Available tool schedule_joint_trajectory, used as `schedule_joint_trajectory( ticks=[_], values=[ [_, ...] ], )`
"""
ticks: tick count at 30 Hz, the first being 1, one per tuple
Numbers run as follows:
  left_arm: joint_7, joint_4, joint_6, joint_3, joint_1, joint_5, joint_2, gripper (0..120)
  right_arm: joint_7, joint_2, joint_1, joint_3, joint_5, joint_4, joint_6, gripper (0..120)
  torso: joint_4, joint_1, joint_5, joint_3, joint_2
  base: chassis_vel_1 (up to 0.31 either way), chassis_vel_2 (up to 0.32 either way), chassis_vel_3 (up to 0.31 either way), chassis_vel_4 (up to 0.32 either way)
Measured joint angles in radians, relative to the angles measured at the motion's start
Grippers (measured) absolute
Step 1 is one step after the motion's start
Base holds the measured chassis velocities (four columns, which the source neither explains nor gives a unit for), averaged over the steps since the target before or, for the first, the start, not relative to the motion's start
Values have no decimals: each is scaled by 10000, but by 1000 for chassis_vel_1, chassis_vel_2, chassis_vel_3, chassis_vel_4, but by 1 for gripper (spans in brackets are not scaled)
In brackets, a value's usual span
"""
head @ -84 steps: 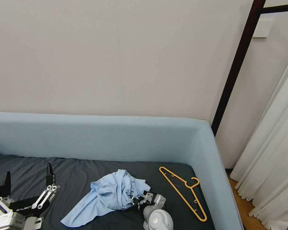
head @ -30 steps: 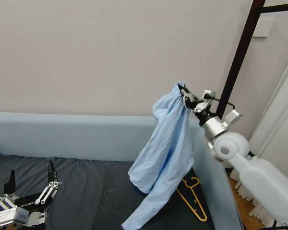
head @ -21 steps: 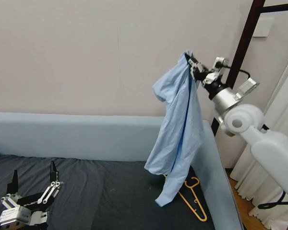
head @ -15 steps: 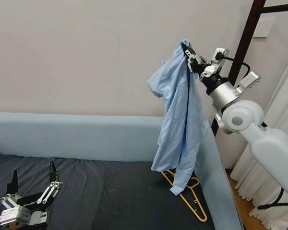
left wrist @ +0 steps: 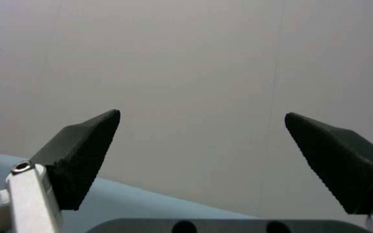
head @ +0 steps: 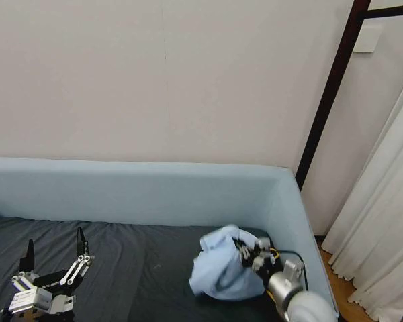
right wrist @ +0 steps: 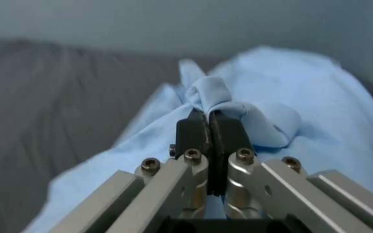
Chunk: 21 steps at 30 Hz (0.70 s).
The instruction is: Pick up the clothes from the sofa and hang them on the clothes hanger.
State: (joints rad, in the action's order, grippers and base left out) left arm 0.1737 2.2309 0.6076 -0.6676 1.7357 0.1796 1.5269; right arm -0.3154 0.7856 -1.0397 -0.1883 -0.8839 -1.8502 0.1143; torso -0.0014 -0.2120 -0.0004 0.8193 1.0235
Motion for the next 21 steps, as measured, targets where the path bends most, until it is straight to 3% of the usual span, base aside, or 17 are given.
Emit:
schedule_joint_trajectory(
  ticks=[4, 10, 14, 21],
  values=[
    [4, -71, -19, 15, -44, 31, -54, 100, -1086, 157, -299, 42, 793, 239, 1298, 0, 4, 0, -2, 0, 0, 0, 0, 0, 0],
    [26, -292, -17, -104, -62, 146, -211, 100, -1932, 257, -341, 174, 1830, 197, 2121, 7, 3, -1, -2, 1, 0, 0, 0, 0, 0],
    [-70, -1044, 5, -566, -96, 419, -604, 100, -2611, 427, -806, 651, 2207, -540, 2581, 25, 0, 0, -4, 0, 0, 0, 0, 0, 0],
    [-846, -1208, -145, -911, 101, 995, -1030, 100, -4052, 648, -1090, 1124, 1906, -1372, 3750, 50, 2, 0, -4, 1, 0, 0, 0, 0, 0]
  ],
)
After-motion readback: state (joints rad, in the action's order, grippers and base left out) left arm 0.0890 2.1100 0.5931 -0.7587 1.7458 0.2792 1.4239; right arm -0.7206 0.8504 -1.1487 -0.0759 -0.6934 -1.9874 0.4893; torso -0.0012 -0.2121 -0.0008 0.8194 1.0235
